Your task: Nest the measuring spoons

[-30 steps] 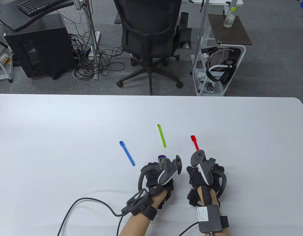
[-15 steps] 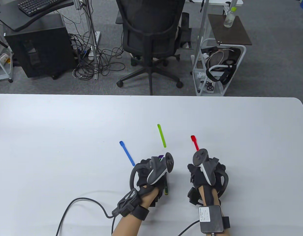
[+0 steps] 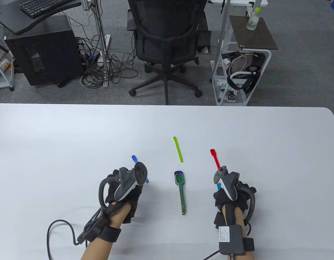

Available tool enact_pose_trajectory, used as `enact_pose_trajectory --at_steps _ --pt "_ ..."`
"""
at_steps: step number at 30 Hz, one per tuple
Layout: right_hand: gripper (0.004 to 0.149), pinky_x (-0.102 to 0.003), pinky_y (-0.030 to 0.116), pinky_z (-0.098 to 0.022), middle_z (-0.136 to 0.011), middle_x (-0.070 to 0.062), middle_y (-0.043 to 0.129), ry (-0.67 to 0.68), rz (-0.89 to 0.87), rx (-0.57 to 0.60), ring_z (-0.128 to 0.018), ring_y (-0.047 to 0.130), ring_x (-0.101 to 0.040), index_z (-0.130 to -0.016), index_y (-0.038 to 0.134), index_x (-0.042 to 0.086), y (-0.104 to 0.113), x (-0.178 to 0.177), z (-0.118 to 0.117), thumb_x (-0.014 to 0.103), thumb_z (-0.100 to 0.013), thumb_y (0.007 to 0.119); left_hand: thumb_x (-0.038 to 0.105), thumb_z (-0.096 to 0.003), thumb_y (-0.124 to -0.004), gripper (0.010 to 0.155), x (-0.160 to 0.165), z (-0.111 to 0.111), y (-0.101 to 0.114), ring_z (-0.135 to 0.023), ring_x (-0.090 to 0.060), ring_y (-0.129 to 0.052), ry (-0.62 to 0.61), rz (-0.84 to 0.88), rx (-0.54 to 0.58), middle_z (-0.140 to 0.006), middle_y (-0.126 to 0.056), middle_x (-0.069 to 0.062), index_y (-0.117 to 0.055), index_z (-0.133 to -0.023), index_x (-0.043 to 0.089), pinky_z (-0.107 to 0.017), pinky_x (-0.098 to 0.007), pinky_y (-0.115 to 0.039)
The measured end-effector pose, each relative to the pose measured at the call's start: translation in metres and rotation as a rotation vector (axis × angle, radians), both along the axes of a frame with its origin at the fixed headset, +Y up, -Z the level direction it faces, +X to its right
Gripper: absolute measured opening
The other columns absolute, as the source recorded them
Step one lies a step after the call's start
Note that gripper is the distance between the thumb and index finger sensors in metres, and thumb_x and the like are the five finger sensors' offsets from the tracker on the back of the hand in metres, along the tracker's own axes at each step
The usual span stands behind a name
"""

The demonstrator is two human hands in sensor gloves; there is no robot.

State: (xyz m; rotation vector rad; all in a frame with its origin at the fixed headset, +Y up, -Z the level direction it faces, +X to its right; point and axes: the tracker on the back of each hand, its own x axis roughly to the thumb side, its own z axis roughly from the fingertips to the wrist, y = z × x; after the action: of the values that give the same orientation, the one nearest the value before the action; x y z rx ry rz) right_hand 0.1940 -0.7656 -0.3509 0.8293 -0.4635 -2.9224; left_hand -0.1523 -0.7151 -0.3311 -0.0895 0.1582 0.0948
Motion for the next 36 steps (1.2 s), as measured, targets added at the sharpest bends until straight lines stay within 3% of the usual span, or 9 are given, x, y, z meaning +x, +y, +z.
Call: enact_pose_trajectory --at_steps 9,14,18,28,36 --pt "0.049 -0.062 0.038 -0.077 -0.09 -0.001 0.072 0.004 0.054 0.019 -0.085 0.067 -0.036 -0.071 0.082 0.023 0.0 -0.006 -0.001 0.05 -0.031 0.084 0.053 -0.0468 -0.068 0.054 -0.034 0.005 -0.025 -0.073 -0.036 -0.085 0.036 -0.019 0.049 -0.076 -0.084 -0.006 -0.086 -0.079 0.013 -0.064 -0.06 -0.066" --pt "0.044 -0.061 0.04 -0.077 -0.088 0.0 0.074 0.011 0.112 0.072 -0.083 0.07 -0.035 -0.066 0.086 0.022 -0.002 -0.012 -0.001 0.048 -0.031 0.084 0.053 -0.0465 -0.068 0.054 -0.04 0.006 -0.027 -0.073 -0.035 -0.086 0.013 -0.111 0.064 -0.076 -0.084 -0.005 -0.086 -0.079 0.014 -0.064 -0.059 -0.067" --pt "0.043 -0.061 0.042 -0.077 -0.087 0.001 0.075 0.044 0.216 0.079 -0.083 0.071 -0.034 -0.065 0.087 0.022 -0.002 -0.024 0.0 0.049 -0.031 0.084 0.053 -0.0466 -0.068 0.054 -0.046 0.008 -0.029 -0.073 -0.036 -0.085 0.031 -0.065 0.076 -0.076 -0.084 -0.006 -0.086 -0.079 0.013 -0.064 -0.06 -0.066" --pt "0.043 -0.061 0.042 -0.077 -0.087 0.001 0.076 0.04 0.128 0.116 -0.082 0.072 -0.034 -0.063 0.089 0.022 0.004 -0.021 0.003 0.05 -0.03 0.085 0.053 -0.0466 -0.068 0.055 -0.045 0.006 -0.031 -0.073 -0.036 -0.085 0.027 -0.078 0.048 -0.077 -0.084 -0.006 -0.086 -0.079 0.013 -0.064 -0.06 -0.066" --pt "0.044 -0.061 0.042 -0.076 -0.087 0.001 0.076 0.121 0.093 0.208 -0.082 0.072 -0.034 -0.062 0.09 0.021 0.026 -0.042 0.003 0.05 -0.029 0.086 0.054 -0.0466 -0.068 0.055 -0.04 0.005 -0.034 -0.073 -0.036 -0.085 0.01 -0.086 0.029 -0.077 -0.084 -0.005 -0.086 -0.079 0.014 -0.064 -0.06 -0.066"
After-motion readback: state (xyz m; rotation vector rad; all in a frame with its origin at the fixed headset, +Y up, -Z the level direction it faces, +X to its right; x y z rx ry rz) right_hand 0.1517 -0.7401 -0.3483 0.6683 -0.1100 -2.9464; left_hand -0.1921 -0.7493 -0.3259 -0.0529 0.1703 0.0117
